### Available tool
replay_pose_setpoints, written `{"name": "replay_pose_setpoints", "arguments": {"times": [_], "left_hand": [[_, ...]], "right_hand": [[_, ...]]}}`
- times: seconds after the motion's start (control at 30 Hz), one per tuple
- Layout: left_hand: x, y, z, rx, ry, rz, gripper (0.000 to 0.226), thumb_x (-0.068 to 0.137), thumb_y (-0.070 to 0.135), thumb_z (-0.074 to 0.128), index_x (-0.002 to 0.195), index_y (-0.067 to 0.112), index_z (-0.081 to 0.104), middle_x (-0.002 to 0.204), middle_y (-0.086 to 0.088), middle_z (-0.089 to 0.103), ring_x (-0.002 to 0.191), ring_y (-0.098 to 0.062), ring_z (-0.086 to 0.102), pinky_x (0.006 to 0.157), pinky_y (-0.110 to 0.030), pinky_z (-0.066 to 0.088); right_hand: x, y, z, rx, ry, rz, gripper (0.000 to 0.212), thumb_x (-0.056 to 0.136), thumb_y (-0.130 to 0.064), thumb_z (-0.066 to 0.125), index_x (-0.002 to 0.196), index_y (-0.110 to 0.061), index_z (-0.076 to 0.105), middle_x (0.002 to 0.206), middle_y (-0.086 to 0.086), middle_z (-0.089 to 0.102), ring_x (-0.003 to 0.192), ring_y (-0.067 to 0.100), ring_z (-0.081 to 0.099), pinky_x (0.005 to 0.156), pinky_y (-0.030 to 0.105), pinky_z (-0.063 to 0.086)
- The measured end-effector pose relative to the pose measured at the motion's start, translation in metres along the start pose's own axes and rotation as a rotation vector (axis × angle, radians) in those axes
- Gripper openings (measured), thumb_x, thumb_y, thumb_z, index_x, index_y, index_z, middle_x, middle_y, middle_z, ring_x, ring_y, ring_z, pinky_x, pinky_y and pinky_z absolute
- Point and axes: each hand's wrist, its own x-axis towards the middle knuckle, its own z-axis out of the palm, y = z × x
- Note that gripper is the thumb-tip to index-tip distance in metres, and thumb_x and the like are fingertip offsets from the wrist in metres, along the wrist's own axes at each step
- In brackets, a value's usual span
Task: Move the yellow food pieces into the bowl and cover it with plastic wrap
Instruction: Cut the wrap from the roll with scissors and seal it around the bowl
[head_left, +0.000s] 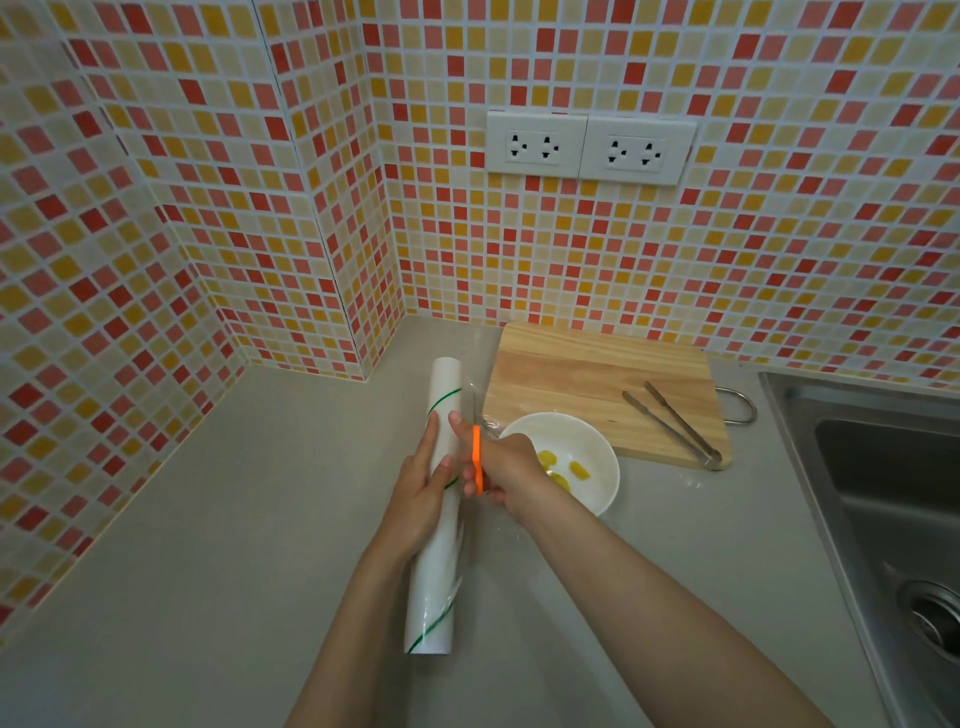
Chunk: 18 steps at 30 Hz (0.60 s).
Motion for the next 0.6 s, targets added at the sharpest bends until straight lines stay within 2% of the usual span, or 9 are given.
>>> {"name": "replay_pose_setpoints", "arguments": {"times": [0.07, 0.17, 0.2, 0.23, 0.3, 0.33, 0.37, 0.5, 0.6], "left_hand": [[-0.003, 0.002, -0.002, -0.011, 0.01, -0.009, 0.054, 0.099, 0.024, 0.039, 0.147, 0.034, 0.016, 0.126, 0.019, 0.039, 0.111, 0.009, 0.044, 0.081, 0.002, 0.031], [-0.008, 0.004, -0.007, 0.006, 0.016, -0.005, 0.052, 0.099, 0.023, 0.039, 0.143, 0.038, 0.014, 0.118, 0.032, 0.036, 0.098, 0.031, 0.04, 0.076, 0.009, 0.03], [-0.009, 0.004, -0.008, 0.011, 0.015, 0.001, 0.052, 0.099, 0.023, 0.039, 0.141, 0.039, 0.014, 0.119, 0.034, 0.034, 0.099, 0.032, 0.038, 0.077, 0.01, 0.028], [-0.011, 0.005, -0.009, 0.013, 0.015, 0.003, 0.052, 0.099, 0.023, 0.039, 0.142, 0.038, 0.014, 0.124, 0.034, 0.031, 0.107, 0.028, 0.038, 0.083, 0.008, 0.027], [-0.015, 0.006, -0.012, 0.006, 0.015, -0.001, 0.054, 0.099, 0.023, 0.039, 0.146, 0.035, 0.015, 0.136, 0.025, 0.025, 0.125, 0.009, 0.031, 0.098, -0.004, 0.023], [-0.017, 0.006, -0.012, 0.007, 0.017, 0.002, 0.054, 0.099, 0.023, 0.039, 0.146, 0.034, 0.014, 0.139, 0.022, 0.023, 0.129, 0.004, 0.027, 0.101, -0.009, 0.021], [-0.018, 0.006, -0.013, 0.012, 0.018, 0.01, 0.054, 0.099, 0.022, 0.039, 0.146, 0.034, 0.014, 0.14, 0.021, 0.022, 0.129, 0.003, 0.026, 0.1, -0.008, 0.021], [-0.024, 0.011, -0.014, 0.009, 0.024, 0.011, 0.051, 0.099, 0.022, 0.039, 0.139, 0.042, 0.012, 0.139, 0.022, 0.023, 0.128, 0.003, 0.027, 0.083, 0.01, 0.023], [-0.028, 0.014, -0.016, -0.019, 0.03, 0.009, 0.052, 0.099, 0.021, 0.039, 0.137, 0.043, 0.012, 0.14, 0.024, 0.022, 0.129, 0.005, 0.026, 0.084, 0.011, 0.022]], "right_hand": [[0.004, -0.004, 0.002, 0.013, -0.012, 0.008, 0.048, 0.068, -0.057, 0.072, 0.07, -0.012, 0.055, 0.048, 0.005, 0.055, 0.03, 0.013, 0.052, 0.028, 0.01, 0.024], [0.009, -0.009, 0.005, -0.006, -0.036, 0.032, 0.051, 0.067, -0.06, 0.07, 0.071, -0.012, 0.055, 0.05, 0.004, 0.057, 0.033, 0.013, 0.053, 0.028, 0.009, 0.025], [0.011, -0.01, 0.006, -0.014, -0.035, 0.037, 0.051, 0.067, -0.062, 0.069, 0.072, -0.012, 0.055, 0.051, 0.004, 0.057, 0.033, 0.012, 0.054, 0.028, 0.009, 0.025], [0.014, -0.011, 0.006, -0.021, -0.03, 0.039, 0.052, 0.067, -0.062, 0.069, 0.072, -0.012, 0.056, 0.051, 0.004, 0.058, 0.033, 0.012, 0.054, 0.029, 0.009, 0.025], [0.018, -0.014, 0.006, -0.025, -0.017, 0.037, 0.053, 0.066, -0.062, 0.069, 0.069, -0.011, 0.056, 0.051, 0.003, 0.057, 0.033, 0.011, 0.053, 0.028, 0.01, 0.024], [0.02, -0.016, 0.006, -0.023, -0.013, 0.033, 0.053, 0.066, -0.062, 0.07, 0.066, -0.011, 0.056, 0.052, 0.003, 0.057, 0.033, 0.011, 0.053, 0.028, 0.01, 0.024], [0.022, -0.018, 0.006, -0.023, -0.015, 0.032, 0.053, 0.066, -0.061, 0.07, 0.065, -0.01, 0.057, 0.052, 0.004, 0.057, 0.033, 0.011, 0.053, 0.028, 0.011, 0.024], [0.028, -0.028, 0.005, -0.024, -0.093, 0.093, 0.057, 0.066, -0.065, 0.067, 0.063, -0.009, 0.056, 0.052, 0.006, 0.055, 0.028, 0.011, 0.05, 0.029, 0.011, 0.023], [0.032, -0.033, 0.006, -0.024, -0.108, 0.124, 0.058, 0.066, -0.067, 0.066, 0.06, -0.01, 0.055, 0.051, 0.006, 0.054, 0.029, 0.01, 0.047, 0.029, 0.012, 0.021]]}}
